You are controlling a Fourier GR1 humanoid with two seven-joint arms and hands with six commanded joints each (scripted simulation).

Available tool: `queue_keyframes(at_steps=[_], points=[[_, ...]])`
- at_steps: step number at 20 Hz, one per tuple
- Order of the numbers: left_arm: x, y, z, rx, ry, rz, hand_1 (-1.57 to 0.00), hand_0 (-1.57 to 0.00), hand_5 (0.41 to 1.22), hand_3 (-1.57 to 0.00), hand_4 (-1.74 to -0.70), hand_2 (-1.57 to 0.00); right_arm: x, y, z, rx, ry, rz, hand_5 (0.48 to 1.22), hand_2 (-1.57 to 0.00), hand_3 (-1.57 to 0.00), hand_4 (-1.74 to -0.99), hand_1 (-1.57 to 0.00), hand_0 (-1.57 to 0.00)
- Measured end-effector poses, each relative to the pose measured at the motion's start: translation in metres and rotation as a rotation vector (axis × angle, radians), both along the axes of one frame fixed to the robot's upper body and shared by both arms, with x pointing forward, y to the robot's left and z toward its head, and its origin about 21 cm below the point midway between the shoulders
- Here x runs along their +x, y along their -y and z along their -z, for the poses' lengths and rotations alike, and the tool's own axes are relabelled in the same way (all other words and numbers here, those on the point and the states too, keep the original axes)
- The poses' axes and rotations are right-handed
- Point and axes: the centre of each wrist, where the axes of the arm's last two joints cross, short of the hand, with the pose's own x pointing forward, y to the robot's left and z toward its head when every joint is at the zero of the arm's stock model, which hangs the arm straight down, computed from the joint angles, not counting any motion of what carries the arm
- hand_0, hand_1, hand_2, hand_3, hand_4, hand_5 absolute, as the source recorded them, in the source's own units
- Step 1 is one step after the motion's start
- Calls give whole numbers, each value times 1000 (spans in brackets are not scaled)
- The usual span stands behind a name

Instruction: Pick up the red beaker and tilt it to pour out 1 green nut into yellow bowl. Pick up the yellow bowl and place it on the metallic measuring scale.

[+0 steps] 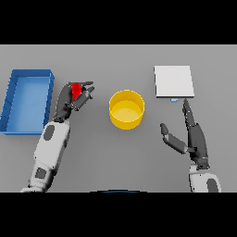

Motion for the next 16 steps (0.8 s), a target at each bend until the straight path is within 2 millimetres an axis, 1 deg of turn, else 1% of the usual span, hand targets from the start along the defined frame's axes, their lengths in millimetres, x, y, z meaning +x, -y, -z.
queue_keyframes(at_steps=[1, 2, 3, 4, 5, 7, 8, 10, 14, 15, 16], points=[[3, -6, -6, -13, 14, -16, -1523, -1521, 1122, -1507, -1679, -1525, 2, 0, -2, -13, 4, 3, 646, 1, 1, -1258, 1, 1], [3, -7, -11, -24, 27, -22, -1533, -1531, 1118, -1520, -1692, -1534, 2, 4, -7, -21, 14, 9, 647, 1, 1, -1259, 1, 1], [4, -3, -18, -18, 47, -23, -1540, -1539, 1114, -1530, -1701, -1542, 2, 5, -8, -24, 14, 9, 649, 1, 1, -1259, 1, 1], [3, -4, -24, -5, 67, -21, -1546, -1545, 1114, -1538, -1709, -1547, 3, 1, -8, -29, 7, 7, 652, 1, 1, -1263, 1, 1], [5, -4, -34, 14, 88, -5, -1551, -1551, 1114, -1545, -1716, -1552, 1, 3, -7, -24, 3, 10, 654, 1, 1, -1263, 1, 1], [6, -4, -48, 90, 103, 28, -1558, -1558, 1117, -1554, -1725, -1559, 2, 1, -9, -32, 22, -3, 661, 1, 1, -1261, 1, 1], [6, -1, -52, 144, 103, 56, -1561, -1561, 1121, -1558, -1728, -1561, 3, -1, -9, -37, 18, -7, 663, 1, 1, -1257, 1, 1], [5, 7, -64, 283, 87, 112, -1565, -1564, 1125, -1562, -1733, -1565, 4, 2, -6, -49, -1, 7, 671, 1, 1, -1256, 1, 1], [9, 19, -74, 423, 71, 158, -1565, -1564, 1111, -1562, -1733, -1565, 1, -2, -7, -58, -5, 0, 678, 1, 1, -1256, 1, 1], [11, 21, -76, 447, 68, 163, -1565, -1564, 1112, -1562, -1733, -1565, 5, 2, -9, -60, -10, 13, 678, 1, 1, -1256, 1, 1], [12, 21, -78, 469, 69, 165, -1566, -1566, 1114, -1564, -1734, -1566, 3, 0, -6, -53, -16, 3, 680, 1, 1, -1254, 1, 1]])
